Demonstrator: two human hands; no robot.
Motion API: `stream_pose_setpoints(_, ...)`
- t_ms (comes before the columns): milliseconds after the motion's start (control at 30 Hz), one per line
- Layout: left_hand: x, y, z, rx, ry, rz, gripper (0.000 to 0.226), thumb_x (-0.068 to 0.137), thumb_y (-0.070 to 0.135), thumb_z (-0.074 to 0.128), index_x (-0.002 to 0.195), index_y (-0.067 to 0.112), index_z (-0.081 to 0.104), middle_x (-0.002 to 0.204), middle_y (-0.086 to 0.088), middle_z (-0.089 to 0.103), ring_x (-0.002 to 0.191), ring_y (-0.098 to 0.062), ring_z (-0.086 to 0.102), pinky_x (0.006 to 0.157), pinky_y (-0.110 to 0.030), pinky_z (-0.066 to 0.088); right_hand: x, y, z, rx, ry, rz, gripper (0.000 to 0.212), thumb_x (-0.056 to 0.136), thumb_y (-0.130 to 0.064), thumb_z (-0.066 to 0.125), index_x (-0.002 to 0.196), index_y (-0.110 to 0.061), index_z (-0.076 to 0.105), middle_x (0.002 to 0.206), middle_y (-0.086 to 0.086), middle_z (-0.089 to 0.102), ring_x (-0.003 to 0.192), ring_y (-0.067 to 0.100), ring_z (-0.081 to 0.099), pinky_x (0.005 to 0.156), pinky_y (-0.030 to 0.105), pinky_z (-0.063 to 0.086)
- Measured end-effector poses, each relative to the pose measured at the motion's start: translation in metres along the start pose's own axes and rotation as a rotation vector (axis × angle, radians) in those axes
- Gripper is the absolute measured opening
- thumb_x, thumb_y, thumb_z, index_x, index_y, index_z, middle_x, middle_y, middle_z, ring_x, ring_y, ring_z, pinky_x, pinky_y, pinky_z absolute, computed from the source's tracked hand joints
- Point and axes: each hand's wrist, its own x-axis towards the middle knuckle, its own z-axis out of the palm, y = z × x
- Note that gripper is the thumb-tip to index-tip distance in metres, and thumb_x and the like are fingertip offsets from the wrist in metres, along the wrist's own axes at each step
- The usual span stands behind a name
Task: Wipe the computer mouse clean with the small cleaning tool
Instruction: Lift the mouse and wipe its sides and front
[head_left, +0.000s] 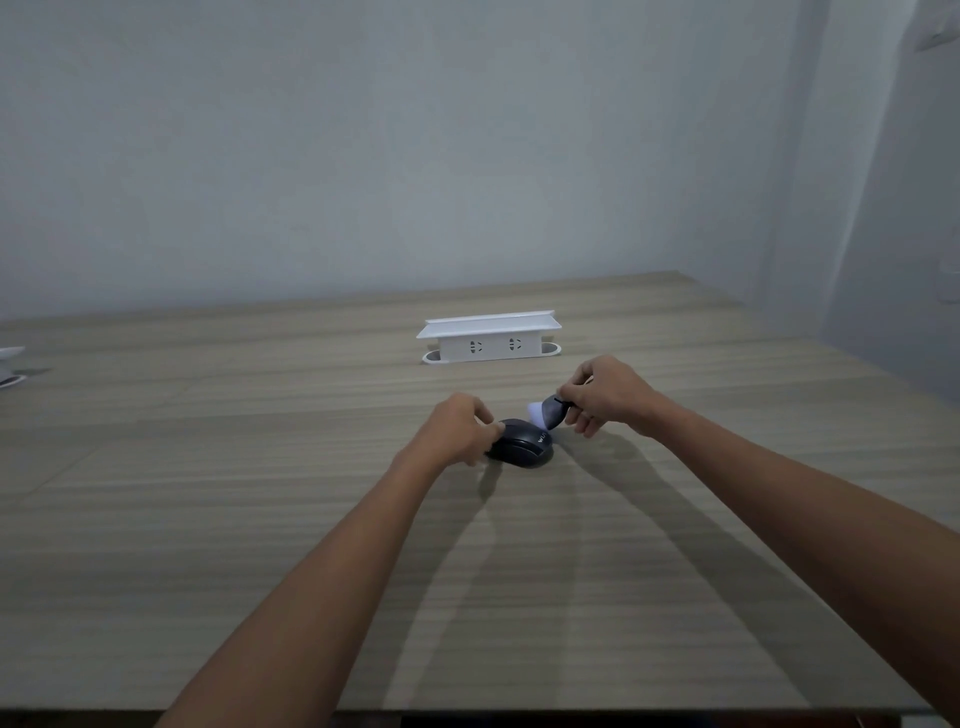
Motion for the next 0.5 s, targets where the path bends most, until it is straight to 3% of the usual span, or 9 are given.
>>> stream_pose_setpoints(267,0.004,0.006,0.001,-0.004,0.004,-0.030,0.022,0.091,0.024,0.064,0.098,0.005,0.072,0.086,-0.016,0.077,0.081,-0.026,0.076,0.084,-0.039,0.060,-0.003,-0.005,0.000,-0.039,-0.037,-0.009,0.022,0.088,-0.004,0.056,0.070,-0.002,0.068,0.066,0.017,0.072,0.043,0.016,0.065,0.043,0.023,0.051)
stream_pose_setpoints(500,0.013,0.008,-0.001,-0.013,-0.003,-0.031,0.028,0.088,0.028,0.068,0.109,0.010,0.072,0.105,-0.011,0.074,0.099,-0.026,0.070,0.093,-0.037,0.055,-0.005,-0.011,-0.001,-0.002,-0.134,0.007,0.023,0.089,-0.008,0.057,0.079,0.007,0.072,0.067,0.017,0.072,0.047,0.017,0.065,0.046,0.024,0.053)
